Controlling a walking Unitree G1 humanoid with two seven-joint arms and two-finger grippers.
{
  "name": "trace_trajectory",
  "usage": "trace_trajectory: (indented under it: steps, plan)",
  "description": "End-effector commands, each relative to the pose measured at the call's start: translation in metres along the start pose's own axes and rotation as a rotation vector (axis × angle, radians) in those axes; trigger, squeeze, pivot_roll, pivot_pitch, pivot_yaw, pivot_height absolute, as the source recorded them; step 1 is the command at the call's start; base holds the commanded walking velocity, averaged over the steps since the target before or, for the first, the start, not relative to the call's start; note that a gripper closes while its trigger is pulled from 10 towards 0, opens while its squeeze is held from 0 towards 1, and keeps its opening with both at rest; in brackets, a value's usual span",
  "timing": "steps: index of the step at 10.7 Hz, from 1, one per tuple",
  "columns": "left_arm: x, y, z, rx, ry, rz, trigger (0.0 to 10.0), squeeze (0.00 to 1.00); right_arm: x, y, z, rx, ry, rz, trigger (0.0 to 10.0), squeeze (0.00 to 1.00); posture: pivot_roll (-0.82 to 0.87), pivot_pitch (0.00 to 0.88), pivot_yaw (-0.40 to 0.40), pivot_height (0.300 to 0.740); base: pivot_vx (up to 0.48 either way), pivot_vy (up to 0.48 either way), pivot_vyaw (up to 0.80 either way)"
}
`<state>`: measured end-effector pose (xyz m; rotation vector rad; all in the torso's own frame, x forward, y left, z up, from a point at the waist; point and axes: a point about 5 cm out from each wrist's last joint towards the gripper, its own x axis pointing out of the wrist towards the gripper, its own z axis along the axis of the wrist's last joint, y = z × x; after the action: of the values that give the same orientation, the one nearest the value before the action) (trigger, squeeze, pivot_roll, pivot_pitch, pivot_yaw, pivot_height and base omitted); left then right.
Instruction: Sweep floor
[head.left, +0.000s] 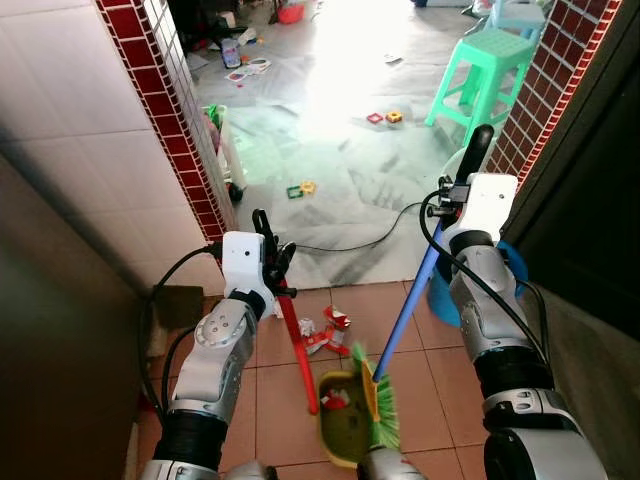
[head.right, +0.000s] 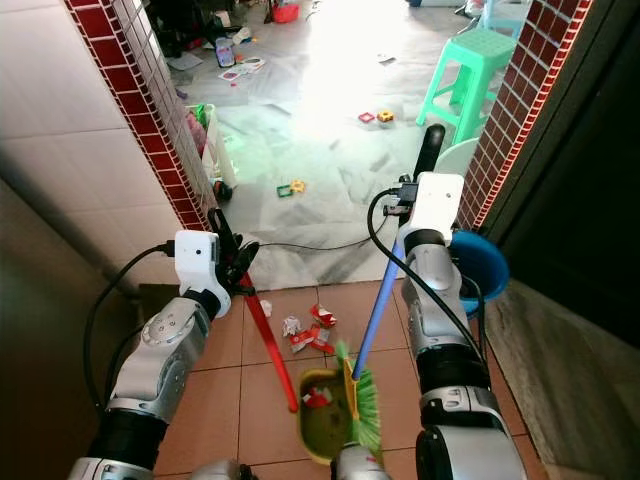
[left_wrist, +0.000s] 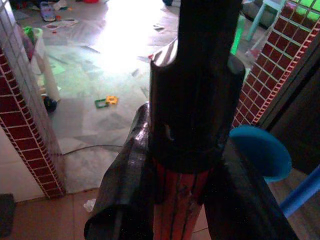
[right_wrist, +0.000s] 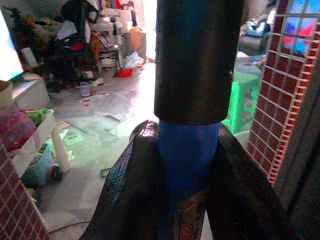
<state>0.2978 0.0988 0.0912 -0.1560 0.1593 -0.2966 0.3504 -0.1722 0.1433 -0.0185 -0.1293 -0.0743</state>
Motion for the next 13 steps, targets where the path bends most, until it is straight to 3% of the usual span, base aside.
trace_trajectory:
  steps: [1, 11, 13]
  plan:
    - [0.0015, -0.0004, 0.0282, 0.000, -0.126, -0.012, 10.0, 0.00, 0.0003, 0.0041, 0.0013, -0.055, -0.010, 0.024, 10.0, 0.00, -0.10, 0.000, 0.066, 0.740, 0.000, 0.000, 0.00]
    - [0.0021, -0.0012, 0.0246, -0.012, -0.108, -0.017, 10.0, 0.00, 0.0006, 0.0066, 0.0033, -0.071, -0.027, 0.046, 10.0, 0.00, -0.11, 0.000, 0.067, 0.740, 0.000, -0.302, 0.00]
    - [0.0022, 0.0036, 0.0247, 0.010, -0.130, 0.031, 10.0, 0.00, -0.0002, 0.0096, 0.0052, -0.053, -0.027, 0.106, 10.0, 0.00, -0.11, 0.000, 0.070, 0.740, 0.000, 0.000, 0.00]
